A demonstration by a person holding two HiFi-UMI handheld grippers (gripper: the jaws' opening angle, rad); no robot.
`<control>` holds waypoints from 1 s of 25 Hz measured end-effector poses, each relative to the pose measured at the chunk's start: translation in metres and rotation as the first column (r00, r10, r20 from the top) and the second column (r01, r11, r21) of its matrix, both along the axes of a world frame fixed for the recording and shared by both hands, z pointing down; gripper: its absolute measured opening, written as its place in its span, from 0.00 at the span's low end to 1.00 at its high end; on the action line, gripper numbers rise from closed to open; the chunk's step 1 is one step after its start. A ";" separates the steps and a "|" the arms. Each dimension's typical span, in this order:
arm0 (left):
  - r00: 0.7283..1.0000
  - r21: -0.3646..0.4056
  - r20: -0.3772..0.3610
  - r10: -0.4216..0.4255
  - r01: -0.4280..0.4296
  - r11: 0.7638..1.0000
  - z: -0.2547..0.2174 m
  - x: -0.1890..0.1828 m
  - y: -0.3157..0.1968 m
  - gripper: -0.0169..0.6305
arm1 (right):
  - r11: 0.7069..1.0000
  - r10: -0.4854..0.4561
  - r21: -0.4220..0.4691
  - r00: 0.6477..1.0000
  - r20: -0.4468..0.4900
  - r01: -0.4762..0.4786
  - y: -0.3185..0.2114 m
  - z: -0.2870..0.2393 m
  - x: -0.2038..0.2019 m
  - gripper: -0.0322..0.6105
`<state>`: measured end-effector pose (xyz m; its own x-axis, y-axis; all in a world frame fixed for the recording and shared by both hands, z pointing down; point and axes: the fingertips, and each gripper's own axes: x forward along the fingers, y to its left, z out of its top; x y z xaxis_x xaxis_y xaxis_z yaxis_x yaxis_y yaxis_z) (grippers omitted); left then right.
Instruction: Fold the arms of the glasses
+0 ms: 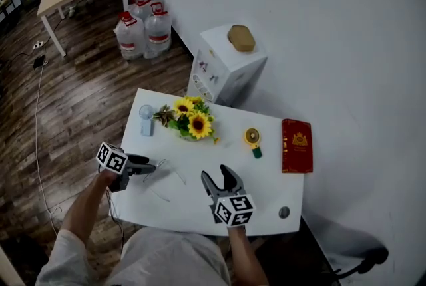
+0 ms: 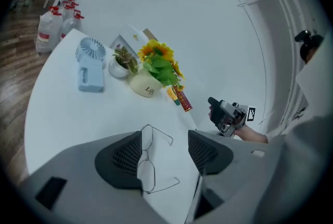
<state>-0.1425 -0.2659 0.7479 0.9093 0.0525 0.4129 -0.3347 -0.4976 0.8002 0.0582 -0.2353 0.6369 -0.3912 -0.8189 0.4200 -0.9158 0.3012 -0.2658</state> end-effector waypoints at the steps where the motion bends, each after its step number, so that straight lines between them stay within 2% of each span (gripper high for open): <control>1: 1.000 -0.031 -0.006 0.008 -0.008 1.000 0.004 0.001 0.001 0.45 | 1.000 0.003 -0.006 1.000 0.002 -0.003 0.000 0.002 0.002 0.47; 5: 0.998 -0.134 0.001 0.061 -0.061 0.989 0.025 0.005 0.009 0.44 | 1.000 0.012 -0.027 1.000 0.003 -0.012 0.001 0.010 0.007 0.47; 10: 0.996 -0.230 0.018 0.087 -0.080 0.970 0.041 0.006 0.008 0.35 | 0.999 0.021 -0.048 1.000 -0.002 -0.021 0.003 0.019 0.013 0.46; 18: 0.987 -0.265 0.057 0.150 -0.130 0.956 0.053 0.012 0.015 0.24 | 0.997 0.035 -0.065 0.999 -0.005 -0.036 0.007 0.025 0.016 0.46; 23: 0.981 -0.237 0.105 0.160 -0.132 0.963 0.057 0.012 0.015 0.09 | 0.997 0.038 -0.064 0.999 -0.002 -0.038 0.006 0.024 0.015 0.46; 25: 0.981 -0.223 0.115 0.157 -0.129 0.966 0.055 0.011 0.015 0.09 | 0.997 0.037 -0.064 0.999 0.000 -0.037 0.006 0.024 0.014 0.46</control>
